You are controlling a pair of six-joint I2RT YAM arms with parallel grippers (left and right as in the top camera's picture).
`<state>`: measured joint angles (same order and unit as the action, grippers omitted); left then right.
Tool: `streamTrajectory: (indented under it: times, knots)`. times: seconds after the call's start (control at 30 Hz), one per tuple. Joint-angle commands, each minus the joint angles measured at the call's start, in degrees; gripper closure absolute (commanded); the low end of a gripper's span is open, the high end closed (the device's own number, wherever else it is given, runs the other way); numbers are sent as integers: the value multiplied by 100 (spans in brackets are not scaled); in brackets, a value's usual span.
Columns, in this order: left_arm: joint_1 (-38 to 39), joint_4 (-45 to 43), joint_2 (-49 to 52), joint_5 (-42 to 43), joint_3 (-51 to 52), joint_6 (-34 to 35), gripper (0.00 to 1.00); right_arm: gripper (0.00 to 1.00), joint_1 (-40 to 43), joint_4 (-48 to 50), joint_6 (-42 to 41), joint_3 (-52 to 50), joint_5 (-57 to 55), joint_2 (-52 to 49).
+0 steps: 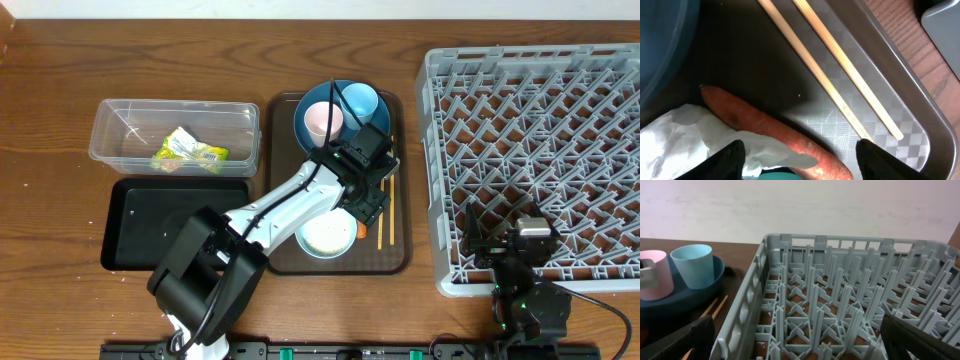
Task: Sort waste into correct bins and load items into the dishwasher rack
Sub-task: 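Lower the left gripper and grasp the white tissue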
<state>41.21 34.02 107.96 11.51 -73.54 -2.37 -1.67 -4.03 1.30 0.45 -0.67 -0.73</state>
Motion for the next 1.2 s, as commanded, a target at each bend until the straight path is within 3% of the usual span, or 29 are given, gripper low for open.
streamTrajectory:
  times: [0.0, 0.23, 0.37, 0.43, 0.53, 0.67, 0.73, 0.77, 1.17]
  knots:
    - [-4, -13, 72, -83, 20, -15, 32, 1, 42, -20, 48, -13, 26, 20]
    - [-4, -31, 72, -83, 20, -13, 47, 1, 42, -20, 48, -13, 26, 20]
    - [-4, -31, 72, -83, 20, -13, 49, 1, 42, -20, 48, -13, 26, 20]
    - [-4, -31, 72, -83, 20, -15, 55, 1, 42, -20, 48, -13, 26, 20]
    - [-4, -31, 72, -83, 20, -13, 58, 1, 42, -20, 48, -13, 26, 20]
    - [-4, -28, 72, -83, 20, -15, 56, 1, 42, -20, 48, -13, 26, 20]
    - [-4, -31, 72, -85, 20, -17, 42, 1, 42, -20, 48, -13, 26, 20]
    - [-4, -31, 72, -109, 20, -15, 40, 1, 42, -20, 48, -13, 26, 20]
    - [-4, -31, 216, -168, 17, 9, 39, 1, 42, -20, 48, -13, 26, 20]
